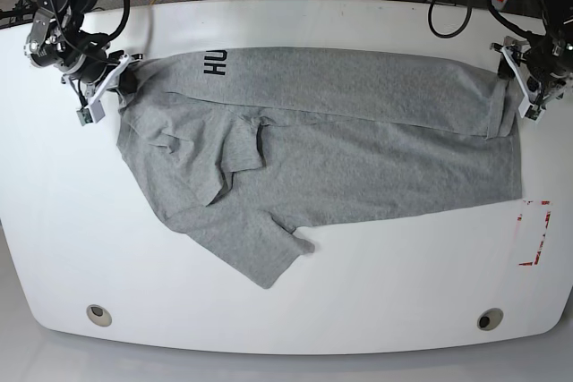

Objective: Fold the T-shirt properly
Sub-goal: 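Release the shirt side and move the left gripper to the shoulder corner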

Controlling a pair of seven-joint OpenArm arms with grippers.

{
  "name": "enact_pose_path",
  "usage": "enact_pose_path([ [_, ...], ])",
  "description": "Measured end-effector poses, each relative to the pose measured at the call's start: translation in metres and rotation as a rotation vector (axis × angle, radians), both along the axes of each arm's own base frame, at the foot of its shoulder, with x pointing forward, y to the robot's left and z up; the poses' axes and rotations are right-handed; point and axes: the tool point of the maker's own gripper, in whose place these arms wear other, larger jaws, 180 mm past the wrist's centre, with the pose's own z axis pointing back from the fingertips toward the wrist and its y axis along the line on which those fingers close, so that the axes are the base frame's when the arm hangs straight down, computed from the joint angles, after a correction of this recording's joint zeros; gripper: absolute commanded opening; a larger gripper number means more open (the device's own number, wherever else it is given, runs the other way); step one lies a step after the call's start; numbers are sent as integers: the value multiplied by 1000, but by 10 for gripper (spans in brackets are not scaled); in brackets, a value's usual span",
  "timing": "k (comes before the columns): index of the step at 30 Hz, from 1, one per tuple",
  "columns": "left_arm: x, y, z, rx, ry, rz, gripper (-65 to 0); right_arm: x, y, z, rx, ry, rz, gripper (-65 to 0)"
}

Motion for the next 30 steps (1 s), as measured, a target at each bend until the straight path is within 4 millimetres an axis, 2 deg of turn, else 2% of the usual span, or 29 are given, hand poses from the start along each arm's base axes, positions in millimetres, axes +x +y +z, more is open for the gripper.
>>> enact_pose_path([
  [2,-1,2,-6,-12,14,14,-526,0,0,0,-1,0,0,-650],
  [6,9,5,-7,-28,4,37,-604,0,0,0,-1,0,0,-650],
  [10,7,11,-2,-43,-25,73,-610,0,0,0,0,1,0,-650],
  [14,-3,35,7,-1,-35,139,-611,0,-2,1,-4,0,-4,-650],
  [18,-4,47,14,10,-57,174,-608,-1,-3,0,-5,1,-3,-650],
  [23,-13,70,27,72,-41,176,-604,-3,-4,0,-10,7,-2,-650],
  [24,-14,75,30,83,-41,177,-594,-3,-4,0,-9,6,-2,-650],
  [26,-16,75,30,85,-36,176,-524,-3,-3,0,-7,5,-3,-650],
  [30,-26,57,19,20,11,164,-310,-3,-2,-1,-4,7,-4,-650],
])
